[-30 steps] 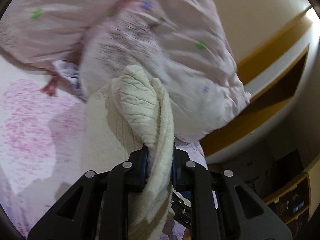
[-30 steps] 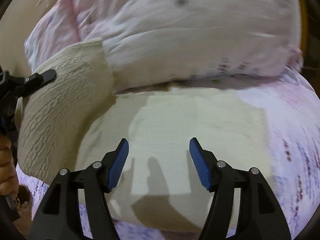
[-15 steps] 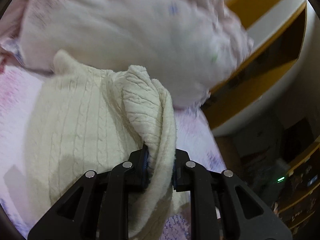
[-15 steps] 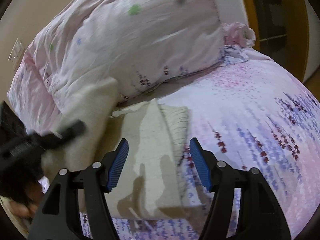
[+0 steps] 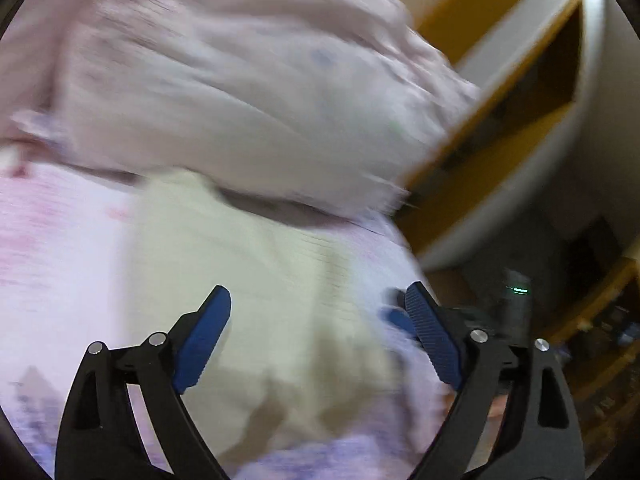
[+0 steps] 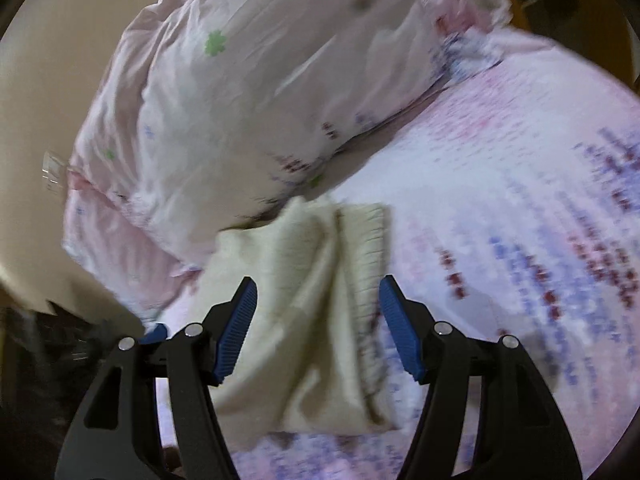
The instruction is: Fold small clothes
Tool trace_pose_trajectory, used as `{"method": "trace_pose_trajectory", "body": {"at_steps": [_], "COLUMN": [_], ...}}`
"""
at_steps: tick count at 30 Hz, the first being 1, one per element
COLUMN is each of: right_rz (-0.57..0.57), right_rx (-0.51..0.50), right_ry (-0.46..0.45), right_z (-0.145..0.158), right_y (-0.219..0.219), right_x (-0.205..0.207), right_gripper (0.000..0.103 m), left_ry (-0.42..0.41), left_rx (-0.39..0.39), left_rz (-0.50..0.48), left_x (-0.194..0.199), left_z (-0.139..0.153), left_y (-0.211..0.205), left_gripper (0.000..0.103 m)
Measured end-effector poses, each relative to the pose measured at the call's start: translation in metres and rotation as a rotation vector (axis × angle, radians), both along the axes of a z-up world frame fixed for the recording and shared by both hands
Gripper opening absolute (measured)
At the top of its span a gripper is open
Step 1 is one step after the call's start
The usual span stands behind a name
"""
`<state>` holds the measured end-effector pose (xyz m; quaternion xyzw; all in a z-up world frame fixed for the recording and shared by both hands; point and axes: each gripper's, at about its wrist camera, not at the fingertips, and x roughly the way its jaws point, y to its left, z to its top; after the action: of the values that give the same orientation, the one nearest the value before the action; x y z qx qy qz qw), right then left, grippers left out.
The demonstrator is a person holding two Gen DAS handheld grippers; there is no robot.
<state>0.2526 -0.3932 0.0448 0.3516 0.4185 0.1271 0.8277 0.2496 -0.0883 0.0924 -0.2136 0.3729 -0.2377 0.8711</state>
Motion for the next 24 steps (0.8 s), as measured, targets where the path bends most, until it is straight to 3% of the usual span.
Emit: {"method": "trace_pose_trajectory", "body": {"at_steps": [2,5,9,13,14,16,22,24], "right_rz": [0.045,0.078,0.096,0.076,0.078,0.088,0.061,0.039], "right_rx": [0.067,0.081,0.100,0.028,0.000,-0.077,-0.205,-0.246], "right_ry": [0.030,0.081,0.131,0.149,0.156,0.160,-0.055,-0.081], "right_z": [-0.003,-0.008,-0.014,-0.014,-0.015,-0.016,0.022,0.028], "right_y": [0.005,0.016,0.027,0.037,0.041,0.051,0.056,0.053], "right_x": [0.008,0.018,0.036,0.055,0.059,0.068,0.058,0.058], "right_gripper": [0.064,0.064,0.064,0.063,0.059,0.019,0.014,0.014], "left_ry": [0.014,0.061,0.120,0.129,0.128,0.127,0.127,0.132], "left_rx": [0.073,0.130,0.186,0.192,0.187,0.179,0.141,0.138], "left_rz": [0.090,0.171,0.178,0.150,0.141,0.134,0.117,0.108], "left_x": [0.002,0.006,0.007,0.009,0.008,0.007,0.005,0.004], "left_z": [-0.007,-0.024,-0.045,-0.054,-0.055,-0.056,-0.057,-0.058], "left_y": [0.020,0.039,0.042,0.031,0.029,0.028,0.031,0.031], "left_gripper": [0.090,0.090,0.090,0.090,0.090,0.090,0.090,0.090]}}
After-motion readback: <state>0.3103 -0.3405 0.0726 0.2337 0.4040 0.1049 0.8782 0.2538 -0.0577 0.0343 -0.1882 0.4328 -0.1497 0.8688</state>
